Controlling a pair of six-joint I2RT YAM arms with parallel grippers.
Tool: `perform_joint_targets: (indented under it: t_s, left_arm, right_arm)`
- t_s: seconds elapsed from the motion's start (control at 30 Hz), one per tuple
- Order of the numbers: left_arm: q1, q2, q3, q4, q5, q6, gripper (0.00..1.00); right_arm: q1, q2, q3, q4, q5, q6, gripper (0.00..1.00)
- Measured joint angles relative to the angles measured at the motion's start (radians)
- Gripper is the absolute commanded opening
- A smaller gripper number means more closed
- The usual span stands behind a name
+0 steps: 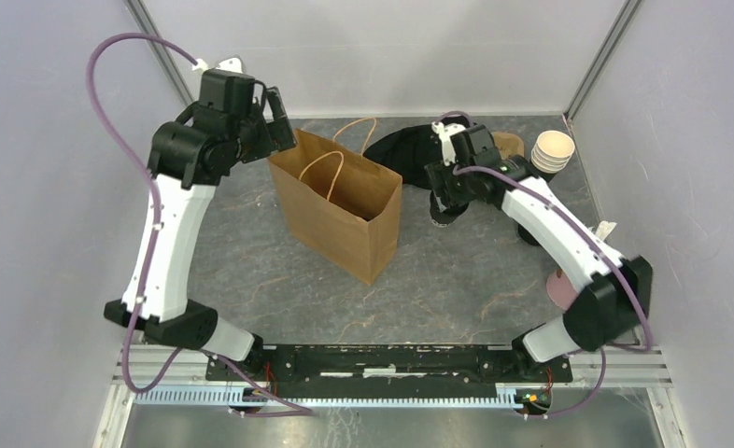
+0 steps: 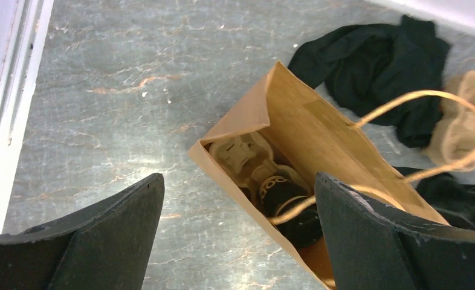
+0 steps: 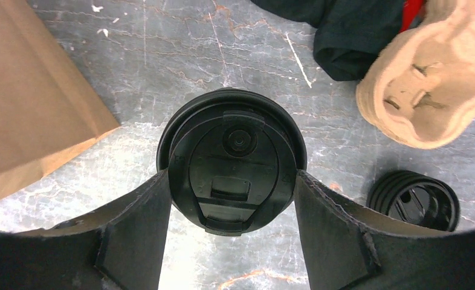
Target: Pack the takeout coffee
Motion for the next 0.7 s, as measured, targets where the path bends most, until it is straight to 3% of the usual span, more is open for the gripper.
perform_joint_targets:
  t_s: [0.27, 0.37, 0.7]
  left_arm:
    - [0.032, 0.176, 0.016, -0.025, 0.029, 0.080, 0.92]
    - [0.032, 0.194, 0.000, -0.007, 0.037, 0.119, 0.84]
    - [0.032, 0.274, 0.000, 0.008, 0.072, 0.195, 0.71]
  right_arm:
    - [0.000, -0.304, -0.111, 0.009, 0.027, -0.013, 0.06]
    - [0.000, -0.378, -0.145, 0.007, 0.036, -0.013, 0.00]
    - [0.000, -0.460, -0.151, -0.014, 0.054, -0.021, 0.00]
